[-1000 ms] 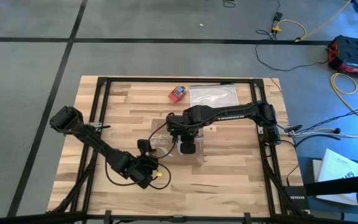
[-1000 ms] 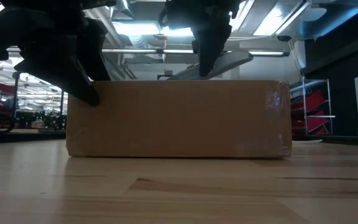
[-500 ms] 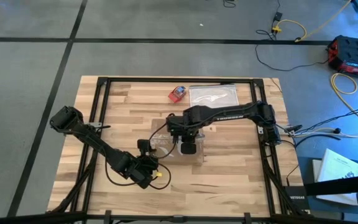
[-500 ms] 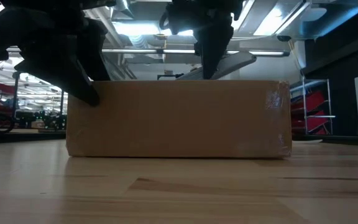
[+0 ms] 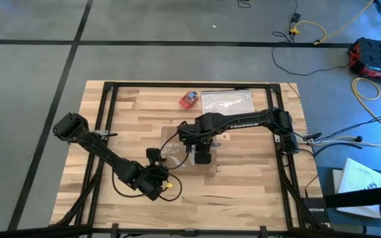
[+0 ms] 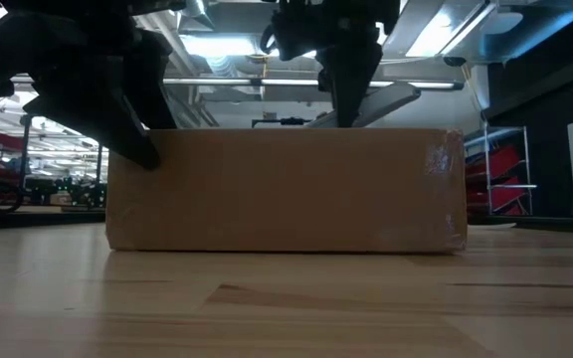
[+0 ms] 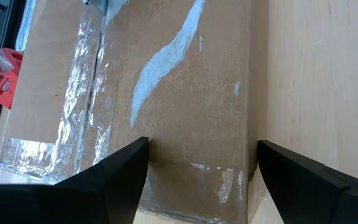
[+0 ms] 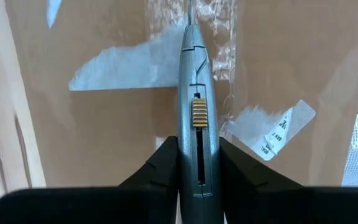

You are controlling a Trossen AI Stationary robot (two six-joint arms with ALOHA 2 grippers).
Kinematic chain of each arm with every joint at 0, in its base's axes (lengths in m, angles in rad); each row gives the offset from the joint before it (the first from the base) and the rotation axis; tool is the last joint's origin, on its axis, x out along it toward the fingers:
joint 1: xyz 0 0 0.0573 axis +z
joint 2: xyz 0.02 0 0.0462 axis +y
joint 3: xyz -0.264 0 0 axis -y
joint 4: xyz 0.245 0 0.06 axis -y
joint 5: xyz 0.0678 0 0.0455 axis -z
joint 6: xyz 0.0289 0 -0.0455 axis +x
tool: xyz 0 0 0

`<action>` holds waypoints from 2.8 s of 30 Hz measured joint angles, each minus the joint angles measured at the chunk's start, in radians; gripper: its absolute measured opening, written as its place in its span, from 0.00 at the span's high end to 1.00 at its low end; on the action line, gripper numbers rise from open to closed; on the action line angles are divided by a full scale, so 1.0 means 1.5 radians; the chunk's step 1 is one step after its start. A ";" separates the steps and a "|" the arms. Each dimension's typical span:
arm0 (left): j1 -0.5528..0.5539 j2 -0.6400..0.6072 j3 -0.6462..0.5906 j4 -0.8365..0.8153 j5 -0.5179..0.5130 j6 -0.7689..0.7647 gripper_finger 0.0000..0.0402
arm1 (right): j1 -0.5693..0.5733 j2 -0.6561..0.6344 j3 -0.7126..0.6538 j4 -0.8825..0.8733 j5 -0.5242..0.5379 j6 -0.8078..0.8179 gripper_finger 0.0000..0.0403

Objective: Unpack boxes
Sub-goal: Open the box using the silver cutter

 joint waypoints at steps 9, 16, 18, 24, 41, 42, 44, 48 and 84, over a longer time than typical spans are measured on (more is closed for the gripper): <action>0.000 0.000 0.000 0.001 0.000 0.000 0.30 | 0.000 0.000 0.000 -0.020 0.001 -0.001 0.84; 0.000 0.000 0.000 0.001 0.000 0.000 0.30 | 0.000 0.000 0.000 -0.031 0.002 -0.001 0.84; 0.000 0.000 0.000 0.001 0.000 0.000 0.30 | 0.000 0.000 0.001 -0.034 0.003 -0.002 0.84; 0.000 0.000 0.000 0.001 0.000 0.000 0.30 | 0.001 0.000 0.009 -0.063 0.006 -0.010 0.84; 0.000 0.000 0.000 0.002 0.000 -0.002 0.30 | 0.000 0.000 0.060 -0.107 0.042 -0.030 0.84; 0.000 0.000 0.000 0.002 0.000 -0.001 0.30 | 0.000 0.000 0.060 -0.107 0.041 -0.030 0.84; 0.000 0.000 0.000 0.001 0.000 -0.001 0.30 | 0.000 0.000 0.061 -0.107 0.035 -0.034 0.84; 0.000 0.000 0.000 0.001 0.000 -0.001 0.30 | 0.000 0.000 0.061 -0.106 0.027 -0.037 0.84; 0.002 0.000 0.001 -0.001 0.000 0.001 0.41 | -0.005 0.019 0.061 -0.096 -0.010 -0.042 0.84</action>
